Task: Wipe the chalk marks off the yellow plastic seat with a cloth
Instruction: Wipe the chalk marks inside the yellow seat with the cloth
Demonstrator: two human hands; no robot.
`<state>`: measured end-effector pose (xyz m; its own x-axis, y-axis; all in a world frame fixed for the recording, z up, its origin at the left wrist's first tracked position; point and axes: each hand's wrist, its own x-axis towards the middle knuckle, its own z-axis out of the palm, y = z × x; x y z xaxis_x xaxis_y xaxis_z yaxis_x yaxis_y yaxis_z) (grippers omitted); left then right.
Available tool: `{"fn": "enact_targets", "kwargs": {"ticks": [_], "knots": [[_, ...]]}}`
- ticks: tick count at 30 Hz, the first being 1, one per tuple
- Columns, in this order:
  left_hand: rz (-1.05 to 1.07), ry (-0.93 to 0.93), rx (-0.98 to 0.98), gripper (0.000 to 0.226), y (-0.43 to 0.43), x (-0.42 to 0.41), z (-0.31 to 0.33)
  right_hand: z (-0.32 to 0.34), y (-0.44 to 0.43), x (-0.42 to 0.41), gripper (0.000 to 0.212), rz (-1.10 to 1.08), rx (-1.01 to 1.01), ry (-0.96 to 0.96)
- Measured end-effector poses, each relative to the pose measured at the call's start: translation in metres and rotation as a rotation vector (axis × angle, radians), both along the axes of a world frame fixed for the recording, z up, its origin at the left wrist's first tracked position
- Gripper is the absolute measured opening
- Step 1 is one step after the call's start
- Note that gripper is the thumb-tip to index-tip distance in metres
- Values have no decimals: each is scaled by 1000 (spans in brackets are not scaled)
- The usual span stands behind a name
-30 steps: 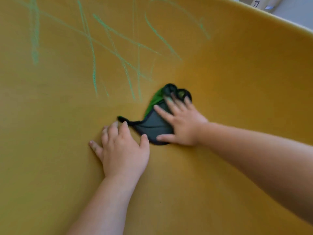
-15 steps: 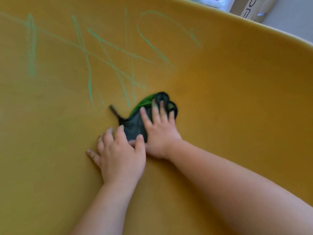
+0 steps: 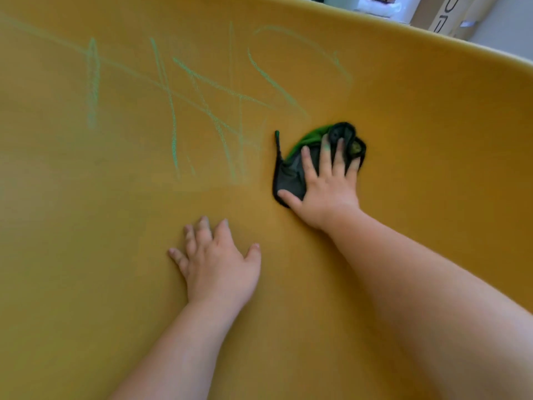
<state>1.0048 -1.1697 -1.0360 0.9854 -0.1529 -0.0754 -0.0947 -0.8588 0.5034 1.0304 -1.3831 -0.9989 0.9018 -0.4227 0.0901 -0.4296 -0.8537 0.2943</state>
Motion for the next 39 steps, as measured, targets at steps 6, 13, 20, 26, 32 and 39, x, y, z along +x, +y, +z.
{"fn": "enact_targets", "kwargs": {"ticks": [6,13,20,26,32,39], "knots": [[-37,-162,78,71,34,33,21,-35,77,-15,93,420,201,221],[-272,-205,464,87,87,62,-1,86,-77,8,130,33,-464,-5],[-304,-201,464,93,87,64,-6,59,-43,60,131,54,-217,-206],[-320,-180,516,92,84,66,-8,-37,85,23,103,621,149,183],[-331,-186,502,91,87,65,-9,32,-24,66,83,299,-181,-117],[-284,-193,416,99,87,65,-8,22,2,85,88,54,-57,-347]]}}
